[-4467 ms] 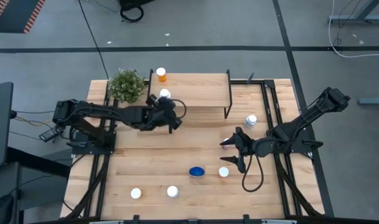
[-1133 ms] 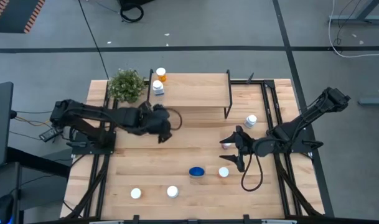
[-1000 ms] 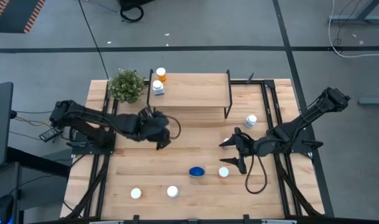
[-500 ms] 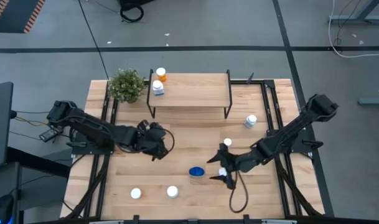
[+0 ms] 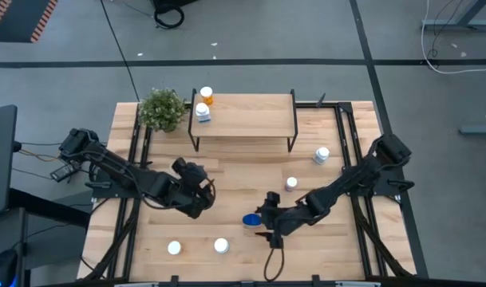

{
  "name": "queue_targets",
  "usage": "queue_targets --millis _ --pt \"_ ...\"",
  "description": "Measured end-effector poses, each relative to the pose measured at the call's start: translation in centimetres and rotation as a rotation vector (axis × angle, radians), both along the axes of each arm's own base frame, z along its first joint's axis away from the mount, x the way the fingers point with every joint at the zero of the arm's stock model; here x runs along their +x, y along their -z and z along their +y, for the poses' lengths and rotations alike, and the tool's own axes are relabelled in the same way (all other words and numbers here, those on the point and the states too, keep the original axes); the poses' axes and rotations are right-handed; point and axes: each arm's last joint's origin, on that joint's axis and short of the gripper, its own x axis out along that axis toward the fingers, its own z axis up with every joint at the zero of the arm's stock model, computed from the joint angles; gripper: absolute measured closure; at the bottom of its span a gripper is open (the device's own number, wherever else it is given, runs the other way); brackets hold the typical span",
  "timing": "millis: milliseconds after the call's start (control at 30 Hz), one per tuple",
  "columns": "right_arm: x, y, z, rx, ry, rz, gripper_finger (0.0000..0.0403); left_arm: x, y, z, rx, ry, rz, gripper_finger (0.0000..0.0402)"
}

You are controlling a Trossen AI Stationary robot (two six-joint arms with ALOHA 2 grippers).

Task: Pick and place medicine bottles onto shelf by color
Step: Put the blue pill bottle on the shelf

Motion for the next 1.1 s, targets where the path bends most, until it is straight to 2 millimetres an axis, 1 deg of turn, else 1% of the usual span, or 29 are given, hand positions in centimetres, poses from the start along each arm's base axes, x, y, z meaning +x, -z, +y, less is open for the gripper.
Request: queue_targets --millis 133,267,433,533,600,667,733,833,900,967,1033,1100 --pt "0.6 1.4 -0.6 0.015 0.046 0.04 0.0045 0.2 -0.4 0.2 0.107 -0.056 -0.081 0.0125" --pt "1.3 3.0 -1.0 0.04 0.07 0.079 0.0045 0.6 -0.7 1.2 0.199 -0.14 -0.138 0.0133" --pt "1.8 3.4 -1.7 0.035 0.081 0.083 0.0046 1.0 -0.8 2.8 0.251 -0.195 -0.117 0.0142" --pt "2.0 3.3 -2.1 0.028 0.082 0.076 0.0059 1.3 -0.8 3.5 0.268 -0.206 -0.094 0.0148" --pt "2.1 3.2 -2.3 0.02 0.079 0.072 0.0079 1.3 -0.8 3.8 0.283 -0.203 -0.074 0.0153" --pt "2.1 3.2 -2.4 0.016 0.08 0.073 0.0111 1.4 -0.8 3.9 0.3 -0.191 -0.049 0.0159" --pt "2.1 3.2 -2.4 0.015 0.081 0.072 0.0152 1.4 -0.8 3.9 0.304 -0.179 -0.034 0.0166" --pt "2.1 3.2 -2.4 0.011 0.079 0.071 0.021 1.5 -0.6 3.8 0.254 -0.125 0.009 0.0178" --pt "2.1 2.9 -2.7 -0.008 0.082 0.07 0.0214 1.5 -0.5 3.6 0.202 -0.073 0.046 0.0187" --pt "2.1 2.1 -3.2 -0.02 0.088 0.049 0.0214 1.5 -0.3 3.3 0.148 -0.015 0.08 0.0196" --pt "2.0 0.6 -4.1 -0.037 0.105 0.009 0.0214 1.4 -0.2 2.8 0.087 0.035 0.102 0.0205" --pt "1.9 -1.5 -5.3 -0.056 0.134 -0.051 0.0214 1.4 0.0 2.4 0.027 0.084 0.123 0.0213"
